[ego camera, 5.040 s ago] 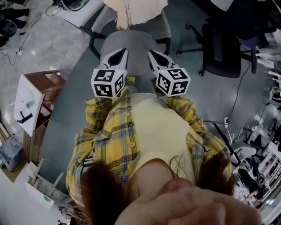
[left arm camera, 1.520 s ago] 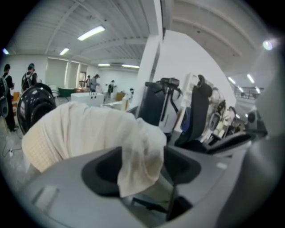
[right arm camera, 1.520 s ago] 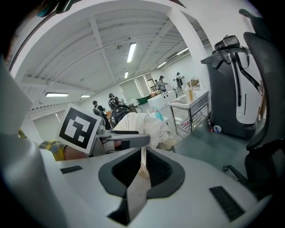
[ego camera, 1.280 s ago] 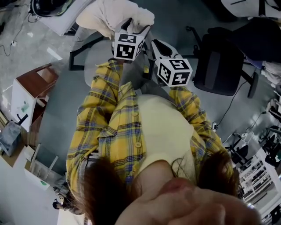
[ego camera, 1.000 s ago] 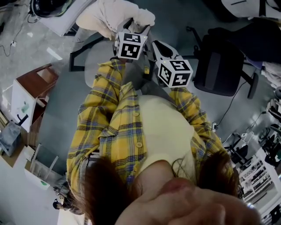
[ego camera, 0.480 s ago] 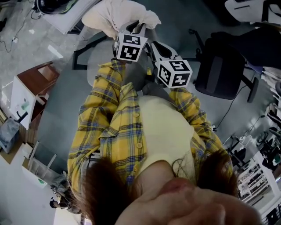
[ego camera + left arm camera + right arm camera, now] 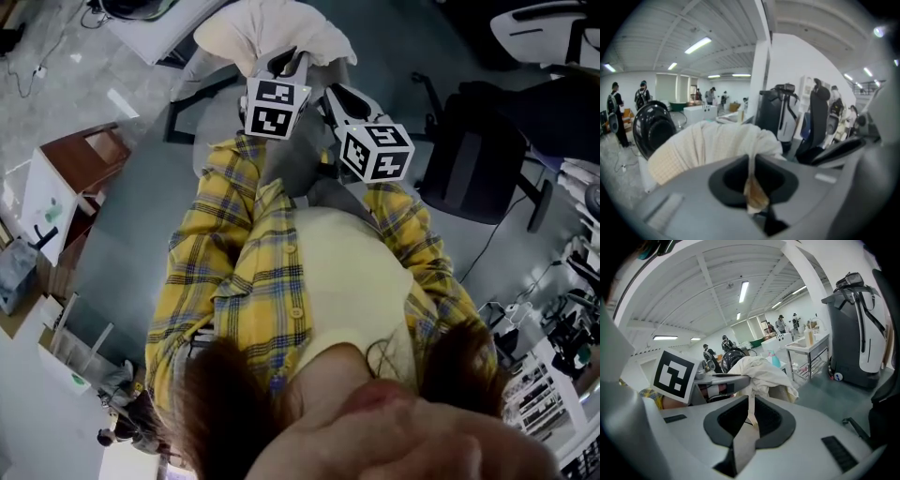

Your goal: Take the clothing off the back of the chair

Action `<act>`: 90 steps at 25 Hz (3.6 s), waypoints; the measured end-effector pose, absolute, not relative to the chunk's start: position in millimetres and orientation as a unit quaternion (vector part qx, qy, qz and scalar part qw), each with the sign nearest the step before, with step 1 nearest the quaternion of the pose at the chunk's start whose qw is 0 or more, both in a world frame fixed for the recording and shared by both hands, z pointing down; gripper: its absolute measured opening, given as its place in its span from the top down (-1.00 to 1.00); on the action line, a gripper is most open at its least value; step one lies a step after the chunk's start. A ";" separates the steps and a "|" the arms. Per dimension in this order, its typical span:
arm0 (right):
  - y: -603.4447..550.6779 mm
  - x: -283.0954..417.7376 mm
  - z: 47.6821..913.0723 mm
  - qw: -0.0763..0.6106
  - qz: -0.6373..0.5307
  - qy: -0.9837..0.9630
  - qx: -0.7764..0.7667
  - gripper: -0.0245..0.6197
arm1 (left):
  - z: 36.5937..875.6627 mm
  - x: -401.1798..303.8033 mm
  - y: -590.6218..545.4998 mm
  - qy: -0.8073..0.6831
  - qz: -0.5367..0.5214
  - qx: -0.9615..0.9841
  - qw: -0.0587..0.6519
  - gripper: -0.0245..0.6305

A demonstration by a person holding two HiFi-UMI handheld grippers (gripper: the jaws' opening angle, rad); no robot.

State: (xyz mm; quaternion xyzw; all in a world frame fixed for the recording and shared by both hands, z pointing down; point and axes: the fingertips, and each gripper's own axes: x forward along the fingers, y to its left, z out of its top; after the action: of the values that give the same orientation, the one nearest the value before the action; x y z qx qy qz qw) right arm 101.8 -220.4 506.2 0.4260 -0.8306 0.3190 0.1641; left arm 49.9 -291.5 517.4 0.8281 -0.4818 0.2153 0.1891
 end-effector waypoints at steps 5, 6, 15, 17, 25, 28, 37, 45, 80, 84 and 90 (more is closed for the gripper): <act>-232.3 92.6 505.4 0.160 0.314 -0.836 0.421 0.88 | 511.0 27.2 -288.3 -0.501 0.207 0.820 0.184 0.82; -234.3 90.8 505.7 0.158 0.315 -0.837 0.420 0.88 | 510.0 21.4 -287.8 -0.506 0.205 0.817 0.183 0.82; -245.2 55.6 508.7 0.105 0.378 -0.847 0.360 0.32 | 499.9 -27.3 -277.6 -0.549 0.193 0.792 0.185 0.82; -247.0 45.2 509.2 0.080 0.415 -0.841 0.337 0.24 | 498.5 -37.7 -274.7 -0.559 0.189 0.786 0.186 0.82; -276.2 19.1 514.4 0.001 0.530 -0.792 0.302 0.10 | 499.3 -75.9 -261.1 -0.589 0.189 0.762 0.190 0.82; -287.2 12.5 516.2 -0.004 0.534 -0.782 0.322 0.09 | 500.0 -86.0 -257.2 -0.596 0.189 0.756 0.190 0.82; -322.0 -0.9 506.1 -0.041 0.546 -0.761 0.348 0.09 | 505.7 -103.4 -243.2 -0.606 0.193 0.746 0.199 0.83; -341.9 -25.5 517.5 -0.035 0.579 -0.732 0.357 0.09 | 507.8 -111.5 -232.8 -0.613 0.190 0.738 0.210 0.82; -308.3 -21.0 426.4 0.012 0.284 -0.872 0.398 0.84 | 449.9 -110.1 -211.5 -0.602 0.112 0.763 0.205 0.82; -292.9 -15.0 406.1 0.002 0.260 -0.879 0.401 0.84 | 429.5 -108.2 -204.5 -0.602 0.104 0.769 0.189 0.82; -268.0 -12.1 379.6 -0.013 0.240 -0.882 0.406 0.84 | 407.5 -109.0 -188.2 -0.594 0.097 0.779 0.175 0.82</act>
State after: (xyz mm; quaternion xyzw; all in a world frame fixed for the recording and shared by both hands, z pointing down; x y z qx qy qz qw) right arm -12.1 -268.0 379.6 0.4059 -0.8818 0.2396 -0.0129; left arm -109.0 -188.2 407.5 0.7790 -0.5943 0.0972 0.1746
